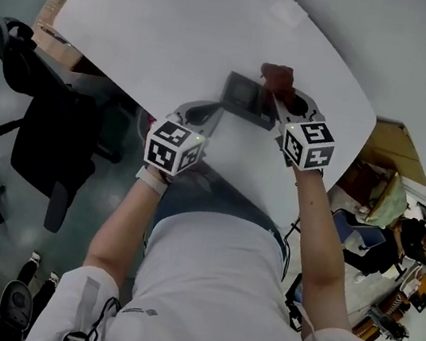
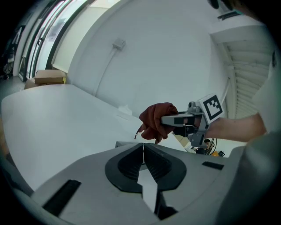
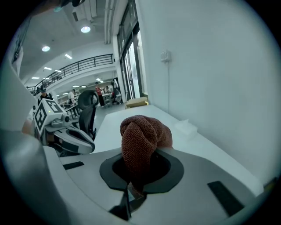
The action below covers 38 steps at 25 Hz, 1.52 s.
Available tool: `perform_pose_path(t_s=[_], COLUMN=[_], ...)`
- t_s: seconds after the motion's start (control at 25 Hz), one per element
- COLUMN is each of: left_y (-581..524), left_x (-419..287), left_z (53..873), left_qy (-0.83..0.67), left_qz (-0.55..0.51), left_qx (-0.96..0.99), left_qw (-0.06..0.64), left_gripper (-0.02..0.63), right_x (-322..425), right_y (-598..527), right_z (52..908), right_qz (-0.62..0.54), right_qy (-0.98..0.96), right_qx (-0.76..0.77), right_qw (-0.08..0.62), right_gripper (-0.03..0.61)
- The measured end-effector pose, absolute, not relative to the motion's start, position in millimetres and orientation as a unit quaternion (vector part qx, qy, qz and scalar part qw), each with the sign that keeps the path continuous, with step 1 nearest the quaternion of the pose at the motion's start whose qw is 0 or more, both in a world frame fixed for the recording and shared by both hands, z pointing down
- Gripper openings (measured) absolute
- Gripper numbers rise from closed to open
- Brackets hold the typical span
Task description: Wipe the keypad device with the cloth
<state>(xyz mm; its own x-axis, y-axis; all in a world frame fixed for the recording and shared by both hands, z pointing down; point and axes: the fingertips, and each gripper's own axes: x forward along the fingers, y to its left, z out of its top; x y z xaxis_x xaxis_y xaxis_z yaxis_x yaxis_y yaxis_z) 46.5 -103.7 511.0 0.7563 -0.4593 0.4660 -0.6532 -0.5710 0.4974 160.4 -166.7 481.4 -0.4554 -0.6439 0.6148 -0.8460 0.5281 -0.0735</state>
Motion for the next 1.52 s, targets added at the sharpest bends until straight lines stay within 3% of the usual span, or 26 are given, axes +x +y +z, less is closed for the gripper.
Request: perform_pose_path(t_s=[0.84,1.08,1.52], left_y=[-61,-22,63], left_x=[61,73,85], left_z=[328,293,265], left_qy=[-0.165,-0.195,-0.261], left_qz=[0.085,0.071,0.047], left_qx=[0.963,0.966,0.954], left_qw=[0.197,0.155,0.141], left_gripper=[0.011,0.011,0.011], right_x=[154,155,159], right_y=[-32,9,86], right_z=[296,282,254], right_qz=[0.129,0.125,0.074], right_qy=[-0.799,-0.809,-0.846], right_qx=[0.581,0.573,0.527], right_qw=[0.083,0.046,0.022], right_gripper=[0.041,0.041,0.041])
